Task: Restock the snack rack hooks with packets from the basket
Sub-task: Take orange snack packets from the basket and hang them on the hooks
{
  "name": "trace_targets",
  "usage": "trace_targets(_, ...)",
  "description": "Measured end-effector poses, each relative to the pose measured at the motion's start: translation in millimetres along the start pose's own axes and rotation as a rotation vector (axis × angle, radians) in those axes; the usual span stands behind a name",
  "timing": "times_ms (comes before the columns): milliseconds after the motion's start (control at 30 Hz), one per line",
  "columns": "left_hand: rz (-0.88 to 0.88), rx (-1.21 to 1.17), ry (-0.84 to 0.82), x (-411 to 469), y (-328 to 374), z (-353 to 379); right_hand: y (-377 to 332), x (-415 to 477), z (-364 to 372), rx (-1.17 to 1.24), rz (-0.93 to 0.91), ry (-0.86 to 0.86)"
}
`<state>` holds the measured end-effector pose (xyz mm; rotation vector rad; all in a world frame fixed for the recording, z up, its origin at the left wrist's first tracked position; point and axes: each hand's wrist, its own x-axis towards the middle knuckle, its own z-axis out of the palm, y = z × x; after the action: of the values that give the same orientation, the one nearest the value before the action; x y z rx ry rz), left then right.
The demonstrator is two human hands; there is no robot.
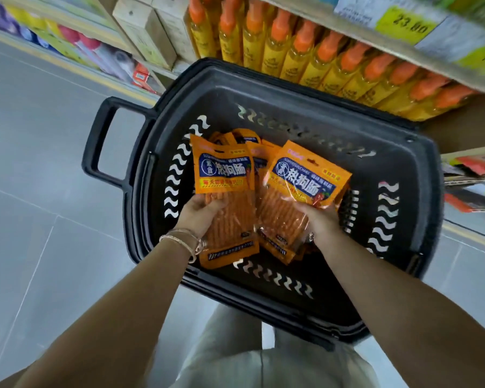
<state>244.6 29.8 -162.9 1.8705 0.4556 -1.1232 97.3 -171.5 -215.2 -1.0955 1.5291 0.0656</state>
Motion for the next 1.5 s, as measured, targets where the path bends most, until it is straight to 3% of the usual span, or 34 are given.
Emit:
trace_targets(100,0.08,0.08,0.034,-24.1,21.8,3.0,-10.0,-37.1,-24.4,0.045,-0.054,-0.04)
trace_targets(267,0.241,0.174,0.009,-79.1,61.7,19.6,-36.6,-98.6,-69.6,-0.027,-0.166,0.097)
trace_targets(433,0.499,0.149,-0.077,-151.6,91.2,49.6,-54.3,-144.1,-132.2,-0.098,-0.486,0.165)
trace_targets(600,0.705,0.141,-0.188,-231.9,111.9,97.1,-73.7,-188.7,-216.5,0.123,-0.704,0.248)
trace_targets(767,0.872,0.189,-0.077,-321.4,119.0,159.1,-86.2,-233.2,-320.7,0.236,-0.917,0.358)
trace_targets(967,1.274,0.051,-0.111,-423.4,143.5,227.9,-107.4,-286.4,-441.6,0.316,-1.109,0.496)
trace_targets(1067,1.326,-0.087,-0.2,-465.0,165.9,254.6,-123.8,-309.3,-488.2,0.4,-1.167,0.502)
trace_targets(1367,1.488,-0.189,-0.115,-538.4,255.0,309.1,-217.1,-352.9,-586.1,0.553,-1.194,0.569)
trace_targets(1500,1.574,-0.281,-0.055,-554.0,294.8,330.3,-271.5,-358.2,-613.7,0.615,-1.273,0.509)
